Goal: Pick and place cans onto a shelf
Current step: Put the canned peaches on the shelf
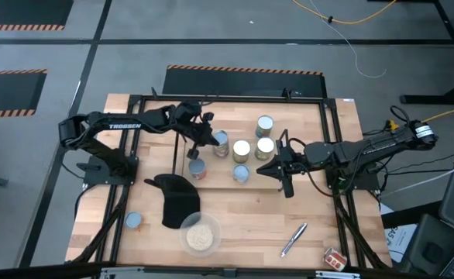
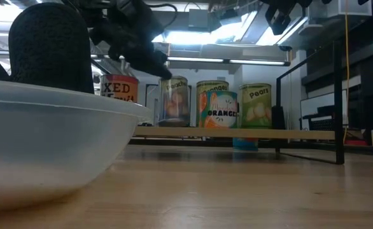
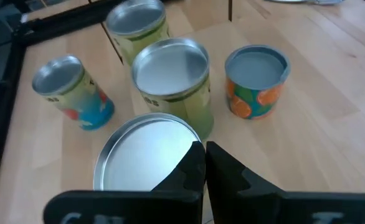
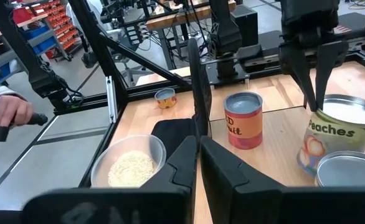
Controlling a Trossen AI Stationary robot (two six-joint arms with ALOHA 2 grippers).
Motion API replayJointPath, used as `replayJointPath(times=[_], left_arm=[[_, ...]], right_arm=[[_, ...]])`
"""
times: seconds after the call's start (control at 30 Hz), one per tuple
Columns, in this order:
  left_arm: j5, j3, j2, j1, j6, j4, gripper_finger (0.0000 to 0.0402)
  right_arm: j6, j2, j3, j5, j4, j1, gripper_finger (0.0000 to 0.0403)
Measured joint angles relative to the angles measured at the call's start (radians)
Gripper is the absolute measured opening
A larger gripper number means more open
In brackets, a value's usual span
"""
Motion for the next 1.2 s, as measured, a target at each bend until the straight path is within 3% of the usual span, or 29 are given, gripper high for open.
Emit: replayJointPath(times=[0.33, 0.83, 1.2], left_arm=[[-0.035, 0.0, 0.0, -0.007, 0.001, -0.05, 0.0002], [-0.061, 0.0, 0.0, -0.064, -0.003, -0.05, 0.0051], [-0.161, 0.0, -0.005, -0.102, -0.001, -0.01, 0.0058]], right_arm=[[0.0, 0.0, 0.0, 0.0, 0.0, 0.0, 0.0026], [0.002, 0.0, 0.0, 0.0, 0.0, 0.0, 0.0026], [0.003, 0.0, 0.0, 0.0, 0.0, 0.0, 0.0026]])
